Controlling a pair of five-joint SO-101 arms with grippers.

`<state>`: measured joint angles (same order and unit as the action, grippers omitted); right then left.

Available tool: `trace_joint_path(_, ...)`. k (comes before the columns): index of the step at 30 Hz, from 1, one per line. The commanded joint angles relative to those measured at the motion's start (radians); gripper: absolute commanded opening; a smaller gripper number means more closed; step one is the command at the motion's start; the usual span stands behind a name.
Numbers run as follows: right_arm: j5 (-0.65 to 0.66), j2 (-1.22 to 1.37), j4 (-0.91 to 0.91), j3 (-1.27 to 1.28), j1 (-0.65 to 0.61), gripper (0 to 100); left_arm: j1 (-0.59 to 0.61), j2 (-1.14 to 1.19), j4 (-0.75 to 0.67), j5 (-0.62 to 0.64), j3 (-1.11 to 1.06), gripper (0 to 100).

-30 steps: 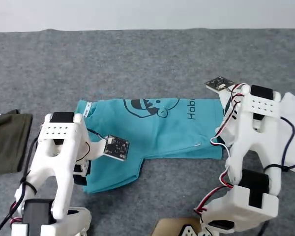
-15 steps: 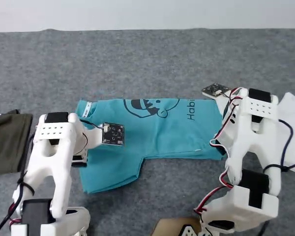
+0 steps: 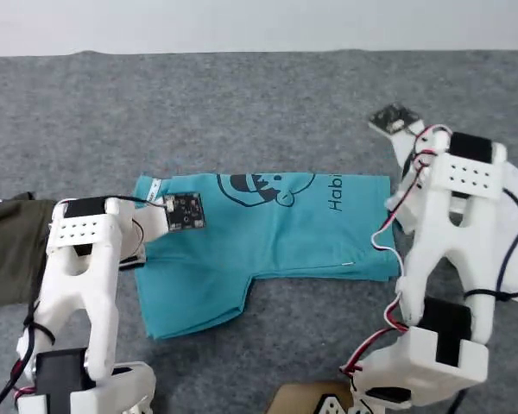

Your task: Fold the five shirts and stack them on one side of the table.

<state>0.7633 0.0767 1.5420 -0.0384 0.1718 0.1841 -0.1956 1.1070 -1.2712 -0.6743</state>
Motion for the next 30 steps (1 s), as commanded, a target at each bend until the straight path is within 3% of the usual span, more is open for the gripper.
trace_joint_path(1,-0.051,-0.008,-0.051,-0.058,-0.082,19.9,0.002,-0.031,-0.1,0.097,0.008,14)
trace_joint_path(7,-0.054,0.15,-0.17,-0.063,-0.163,1.6,0.0,-0.029,-0.267,0.305,0.001,14)
trace_joint_path(13,-0.055,0.194,-0.067,-0.063,-0.182,0.9,-0.009,-0.029,-0.278,0.448,-0.01,14)
trace_joint_path(21,-0.055,0.197,0.183,-0.058,-0.176,0.9,-0.011,-0.029,-0.282,0.453,-0.065,14)
trace_joint_path(30,-0.055,0.305,0.14,0.078,-0.174,0.9,-0.032,-0.029,-0.281,0.453,-0.065,14)
